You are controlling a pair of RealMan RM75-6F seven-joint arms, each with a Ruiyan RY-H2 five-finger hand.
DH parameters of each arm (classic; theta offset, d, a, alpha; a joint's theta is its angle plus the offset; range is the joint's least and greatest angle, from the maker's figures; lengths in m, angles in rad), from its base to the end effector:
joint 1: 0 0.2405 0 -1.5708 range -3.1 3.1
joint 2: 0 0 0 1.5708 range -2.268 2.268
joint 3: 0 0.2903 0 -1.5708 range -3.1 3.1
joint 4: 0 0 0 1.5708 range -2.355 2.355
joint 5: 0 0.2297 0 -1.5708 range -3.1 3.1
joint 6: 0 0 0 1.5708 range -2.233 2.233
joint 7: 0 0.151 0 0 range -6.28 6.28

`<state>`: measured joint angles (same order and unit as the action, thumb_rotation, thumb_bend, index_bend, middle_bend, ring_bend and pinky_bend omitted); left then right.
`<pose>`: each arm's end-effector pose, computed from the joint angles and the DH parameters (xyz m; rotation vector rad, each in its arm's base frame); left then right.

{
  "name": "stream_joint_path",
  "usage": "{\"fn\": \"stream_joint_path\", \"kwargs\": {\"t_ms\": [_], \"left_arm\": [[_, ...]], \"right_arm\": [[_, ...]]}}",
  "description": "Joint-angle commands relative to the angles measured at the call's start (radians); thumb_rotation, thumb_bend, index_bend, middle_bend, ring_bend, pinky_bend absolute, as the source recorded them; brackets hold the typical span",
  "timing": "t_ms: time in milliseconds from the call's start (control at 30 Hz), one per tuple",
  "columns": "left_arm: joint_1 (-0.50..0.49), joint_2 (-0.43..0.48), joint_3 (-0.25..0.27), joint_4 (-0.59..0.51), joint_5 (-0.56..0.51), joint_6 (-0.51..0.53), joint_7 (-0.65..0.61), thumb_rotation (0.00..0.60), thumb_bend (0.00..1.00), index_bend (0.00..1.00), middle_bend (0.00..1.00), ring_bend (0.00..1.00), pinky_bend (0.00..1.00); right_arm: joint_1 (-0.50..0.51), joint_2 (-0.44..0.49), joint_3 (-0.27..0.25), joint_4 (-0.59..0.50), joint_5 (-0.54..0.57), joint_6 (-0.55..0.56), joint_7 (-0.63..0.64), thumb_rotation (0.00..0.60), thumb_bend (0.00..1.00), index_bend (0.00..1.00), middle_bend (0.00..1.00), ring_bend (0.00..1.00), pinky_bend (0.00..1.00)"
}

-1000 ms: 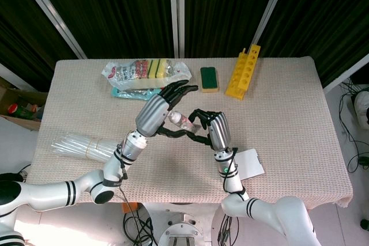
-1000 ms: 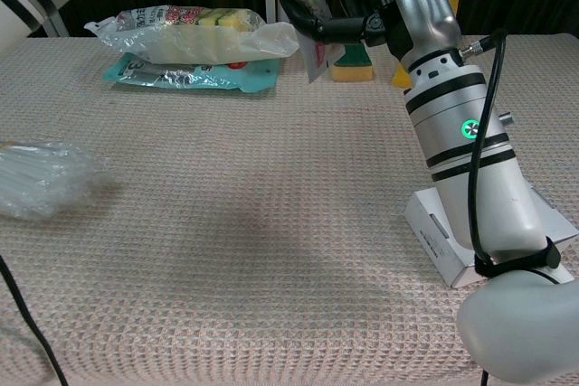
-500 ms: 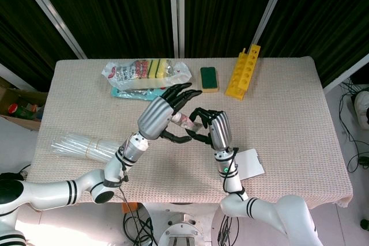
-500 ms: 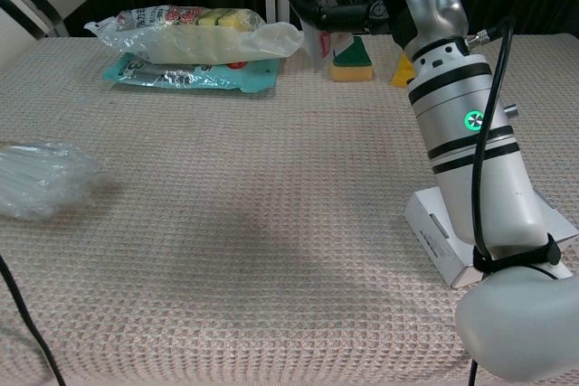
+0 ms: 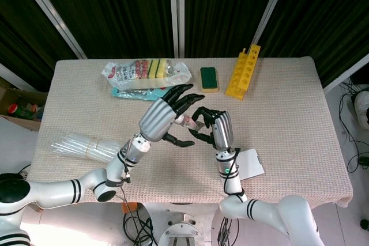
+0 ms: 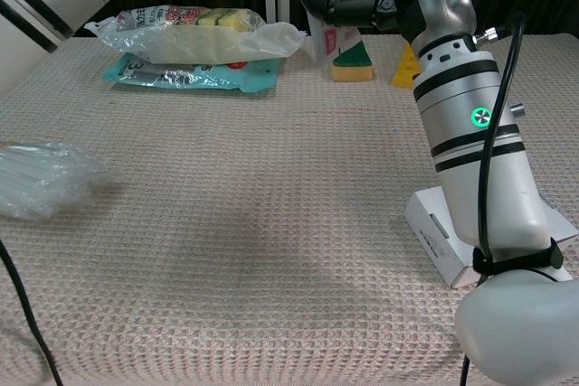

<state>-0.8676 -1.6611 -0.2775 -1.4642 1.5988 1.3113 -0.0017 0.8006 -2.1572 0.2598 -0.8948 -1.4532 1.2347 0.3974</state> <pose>-0.0272 0.3623 -0.0042 -1.7958 -0.6422 -1.8134 -0.0776 -0.3531 -0.1609 1.5685 -1.3251 1.7219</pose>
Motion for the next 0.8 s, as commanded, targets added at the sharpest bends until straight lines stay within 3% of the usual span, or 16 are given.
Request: {"fn": "stream_joint_path", "kwargs": {"t_ms": [33, 567, 700, 800], "left_arm": [[-0.005, -0.009, 0.003, 0.018, 0.009, 0.007, 0.016, 0.0, 0.0, 0.16, 0.25, 0.1, 0.15], [-0.012, -0.029, -0.007, 0.066, 0.003, 0.028, 0.063, 0.0, 0.0, 0.21, 0.24, 0.1, 0.15], [0.019, -0.008, -0.049, 0.012, -0.058, 0.062, -0.007, 0.0, 0.0, 0.17, 0.22, 0.1, 0.15], [0.071, 0.051, -0.101, -0.054, -0.16, 0.073, -0.056, 0.0, 0.0, 0.11, 0.2, 0.1, 0.15]], "right_arm": [[-0.003, 0.005, 0.003, -0.014, 0.004, -0.007, -0.002, 0.6, 0.52, 1.0, 0.96, 0.84, 0.95], [-0.011, 0.012, 0.003, -0.046, 0.003, -0.022, -0.015, 0.6, 0.52, 1.0, 0.96, 0.84, 0.95], [-0.028, 0.034, 0.001, -0.039, 0.009, -0.02, -0.022, 0.6, 0.52, 1.0, 0.96, 0.84, 0.95], [-0.052, 0.09, -0.009, -0.044, 0.014, -0.024, -0.052, 0.6, 0.52, 1.0, 0.96, 0.84, 0.95]]}}
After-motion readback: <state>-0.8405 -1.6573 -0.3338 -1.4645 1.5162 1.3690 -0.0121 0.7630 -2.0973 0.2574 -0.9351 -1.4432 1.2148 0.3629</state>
